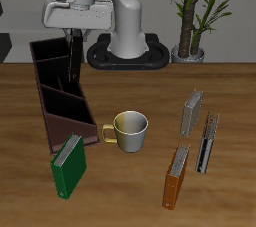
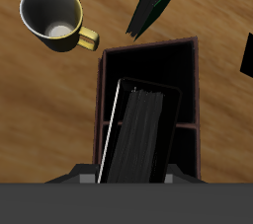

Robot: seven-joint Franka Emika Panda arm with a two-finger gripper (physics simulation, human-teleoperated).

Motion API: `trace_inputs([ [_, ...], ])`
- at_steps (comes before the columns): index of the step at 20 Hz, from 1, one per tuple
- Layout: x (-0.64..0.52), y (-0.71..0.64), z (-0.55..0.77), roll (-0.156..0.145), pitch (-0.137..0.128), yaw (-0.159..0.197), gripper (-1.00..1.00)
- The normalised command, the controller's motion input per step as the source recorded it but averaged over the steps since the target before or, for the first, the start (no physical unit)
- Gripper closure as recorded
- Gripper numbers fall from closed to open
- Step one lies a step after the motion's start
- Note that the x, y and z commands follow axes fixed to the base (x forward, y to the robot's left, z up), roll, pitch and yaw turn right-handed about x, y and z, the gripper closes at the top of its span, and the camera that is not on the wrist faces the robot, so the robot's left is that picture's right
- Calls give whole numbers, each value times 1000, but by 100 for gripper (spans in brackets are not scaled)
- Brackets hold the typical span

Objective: Place the black book into the right desk caddy's back compartment

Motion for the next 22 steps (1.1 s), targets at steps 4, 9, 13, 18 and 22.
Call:
trace_inputs([
  [4, -214, -135, -51, -32, -20, 22, 100],
  [9, -204, -262, -52, -55, -8, 10, 100],
  [13, -127, -91, -2, -8, -28, 27, 100],
  [18, -125, -122, 47, 7, -37, 29, 100],
  [22, -37, -101, 70, 6, -35, 9, 100],
])
